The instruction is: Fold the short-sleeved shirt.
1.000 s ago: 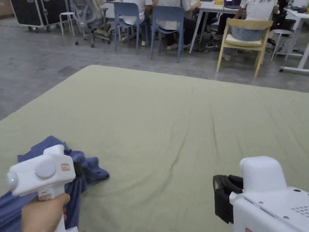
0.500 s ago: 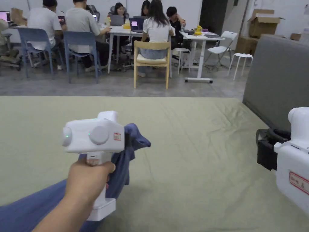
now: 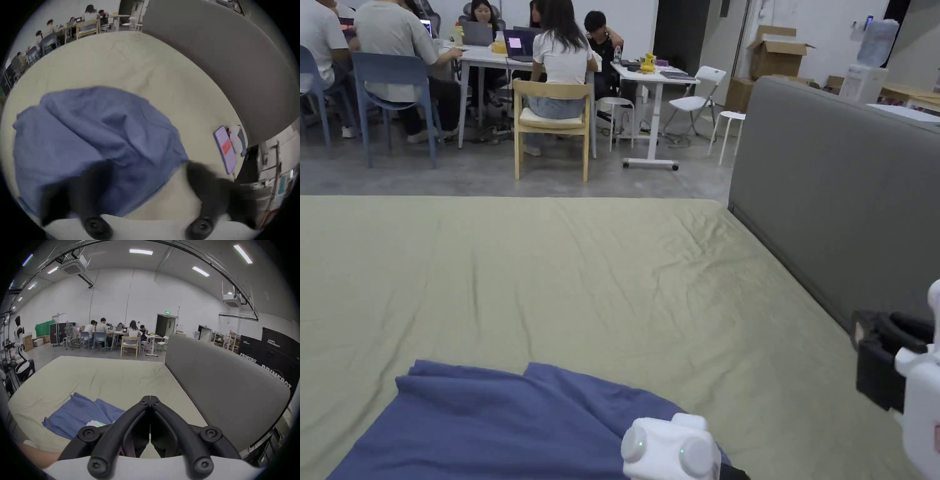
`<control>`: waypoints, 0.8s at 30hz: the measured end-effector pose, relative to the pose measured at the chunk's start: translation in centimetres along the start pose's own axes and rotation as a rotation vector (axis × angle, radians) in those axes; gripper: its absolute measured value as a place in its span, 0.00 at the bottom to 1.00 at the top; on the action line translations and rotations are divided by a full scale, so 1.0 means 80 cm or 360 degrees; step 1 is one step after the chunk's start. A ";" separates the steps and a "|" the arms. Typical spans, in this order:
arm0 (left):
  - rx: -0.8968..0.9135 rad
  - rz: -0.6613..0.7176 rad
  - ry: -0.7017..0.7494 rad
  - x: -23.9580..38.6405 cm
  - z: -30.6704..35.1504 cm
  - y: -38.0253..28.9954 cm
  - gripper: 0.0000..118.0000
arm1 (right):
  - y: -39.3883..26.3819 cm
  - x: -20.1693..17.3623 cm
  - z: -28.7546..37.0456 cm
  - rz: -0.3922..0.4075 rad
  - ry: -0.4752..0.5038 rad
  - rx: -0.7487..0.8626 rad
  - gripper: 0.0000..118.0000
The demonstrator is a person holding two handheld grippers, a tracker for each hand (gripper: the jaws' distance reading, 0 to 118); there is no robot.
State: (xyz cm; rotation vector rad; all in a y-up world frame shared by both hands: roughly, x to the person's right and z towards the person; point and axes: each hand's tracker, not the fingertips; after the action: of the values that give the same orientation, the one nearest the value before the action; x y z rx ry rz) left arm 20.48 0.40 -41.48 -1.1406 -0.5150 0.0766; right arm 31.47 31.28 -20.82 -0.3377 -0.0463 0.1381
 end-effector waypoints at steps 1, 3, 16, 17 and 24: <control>0.0031 0.0016 -0.0112 -0.010 0.019 0.010 1.00 | -0.003 -0.003 -0.004 0.0009 0.0018 -0.0013 0.02; 0.0112 0.0184 -0.0221 -0.024 0.061 0.034 1.00 | -0.006 -0.008 -0.008 0.0014 0.0049 -0.0007 0.02; 0.1066 0.0241 0.0685 -0.220 0.485 -0.138 0.00 | -0.056 -0.113 -0.093 -0.0283 0.0433 -0.0079 0.02; 0.1023 0.0308 0.0676 -0.241 0.480 -0.152 0.00 | -0.064 -0.131 -0.105 -0.0271 0.0464 -0.0136 0.02; 0.0789 0.0450 0.0631 -0.317 0.415 -0.139 0.00 | -0.077 -0.203 -0.156 -0.0156 0.0563 -0.0255 0.02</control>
State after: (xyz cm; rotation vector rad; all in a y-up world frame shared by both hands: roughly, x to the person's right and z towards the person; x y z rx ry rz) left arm -18.32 15.78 -30.22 -0.7068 0.0273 0.2061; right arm 17.02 19.12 -30.88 -0.5149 0.2770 -0.0240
